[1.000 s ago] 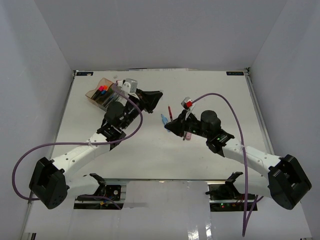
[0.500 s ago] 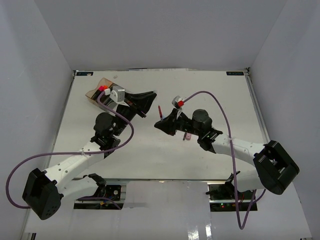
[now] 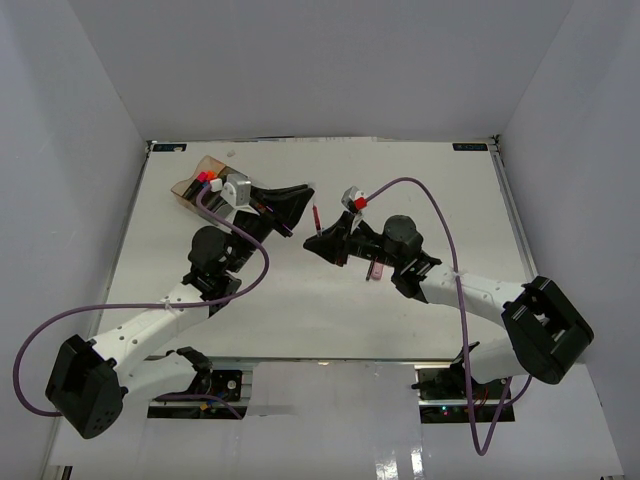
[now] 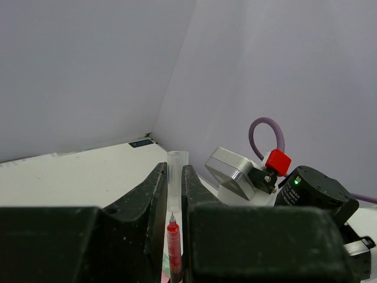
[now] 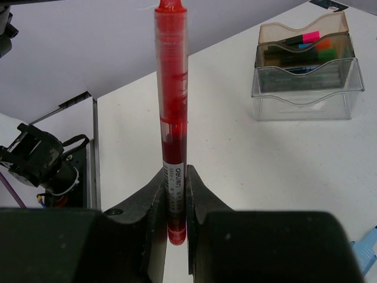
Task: Sort the stationery into containers
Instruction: Close the pen cap on the pen.
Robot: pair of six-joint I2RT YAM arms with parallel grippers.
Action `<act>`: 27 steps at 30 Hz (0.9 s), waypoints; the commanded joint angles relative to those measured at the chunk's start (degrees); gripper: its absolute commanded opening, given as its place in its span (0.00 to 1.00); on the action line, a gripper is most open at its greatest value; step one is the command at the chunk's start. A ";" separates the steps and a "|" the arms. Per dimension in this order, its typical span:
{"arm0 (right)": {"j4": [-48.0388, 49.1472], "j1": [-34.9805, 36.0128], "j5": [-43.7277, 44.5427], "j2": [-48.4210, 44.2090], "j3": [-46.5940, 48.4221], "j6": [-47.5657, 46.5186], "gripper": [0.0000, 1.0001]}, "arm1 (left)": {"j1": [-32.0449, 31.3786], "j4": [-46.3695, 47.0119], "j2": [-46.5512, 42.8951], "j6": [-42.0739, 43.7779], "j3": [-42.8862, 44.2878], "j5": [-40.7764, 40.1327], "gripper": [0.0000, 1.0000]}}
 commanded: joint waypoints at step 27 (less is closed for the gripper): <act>5.79 0.60 -0.47 0.63 3.87 0.01 0.08 | 1.26 3.34 0.84 -1.56 -1.06 3.16 0.00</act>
